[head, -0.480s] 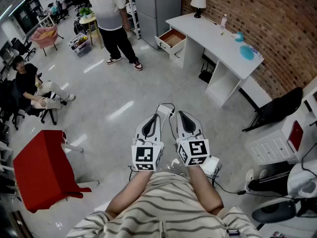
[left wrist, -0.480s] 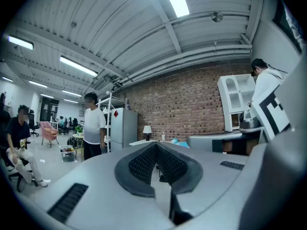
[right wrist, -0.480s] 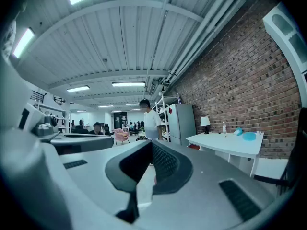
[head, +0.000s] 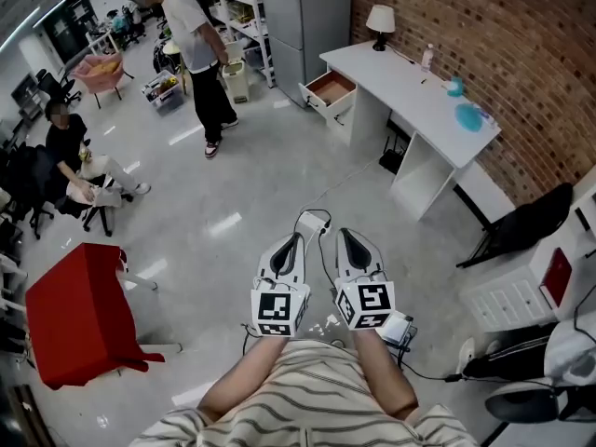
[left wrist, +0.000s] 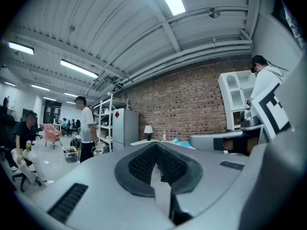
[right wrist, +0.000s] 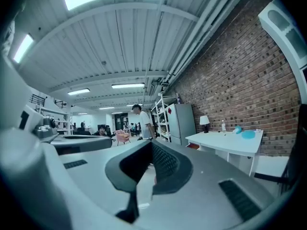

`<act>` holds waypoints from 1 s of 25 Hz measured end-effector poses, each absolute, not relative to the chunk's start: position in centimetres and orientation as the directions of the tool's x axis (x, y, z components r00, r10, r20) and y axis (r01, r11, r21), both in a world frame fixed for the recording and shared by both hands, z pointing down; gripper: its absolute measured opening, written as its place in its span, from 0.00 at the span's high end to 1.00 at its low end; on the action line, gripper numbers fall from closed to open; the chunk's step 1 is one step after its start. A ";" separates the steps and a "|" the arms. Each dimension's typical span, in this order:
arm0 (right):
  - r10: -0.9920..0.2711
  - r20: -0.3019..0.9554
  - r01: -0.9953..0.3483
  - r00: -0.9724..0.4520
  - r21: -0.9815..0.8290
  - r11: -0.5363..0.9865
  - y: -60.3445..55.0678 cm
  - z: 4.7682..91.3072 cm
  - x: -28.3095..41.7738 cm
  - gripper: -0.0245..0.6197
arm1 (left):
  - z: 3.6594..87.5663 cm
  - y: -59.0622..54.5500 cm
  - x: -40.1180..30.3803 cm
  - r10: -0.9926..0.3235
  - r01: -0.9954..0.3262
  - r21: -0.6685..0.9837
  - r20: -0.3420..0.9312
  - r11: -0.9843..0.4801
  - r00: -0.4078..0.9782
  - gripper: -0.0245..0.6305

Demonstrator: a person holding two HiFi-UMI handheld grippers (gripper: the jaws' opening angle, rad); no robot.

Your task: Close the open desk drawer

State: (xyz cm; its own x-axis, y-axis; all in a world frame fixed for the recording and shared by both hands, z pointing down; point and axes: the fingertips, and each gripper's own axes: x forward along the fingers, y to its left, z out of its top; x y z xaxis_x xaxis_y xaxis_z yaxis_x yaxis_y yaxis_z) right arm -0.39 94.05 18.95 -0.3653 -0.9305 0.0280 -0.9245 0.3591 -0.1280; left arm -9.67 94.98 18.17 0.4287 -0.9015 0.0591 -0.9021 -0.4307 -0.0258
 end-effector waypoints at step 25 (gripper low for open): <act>-0.911 0.031 -0.903 -0.412 -0.150 0.403 79.6 21.7 3.2 0.95 | 21.9 80.8 -6.5 -0.921 -0.924 0.022 0.068 -0.383 0.384 0.96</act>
State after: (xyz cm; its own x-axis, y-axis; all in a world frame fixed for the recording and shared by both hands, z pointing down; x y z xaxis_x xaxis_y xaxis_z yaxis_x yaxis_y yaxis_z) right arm 3.24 79.63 21.67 -0.4122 -0.9106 0.0311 -0.9026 0.4034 -0.1504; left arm -6.52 80.77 21.86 0.3835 -0.9210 0.0677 -0.9235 -0.3829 0.0217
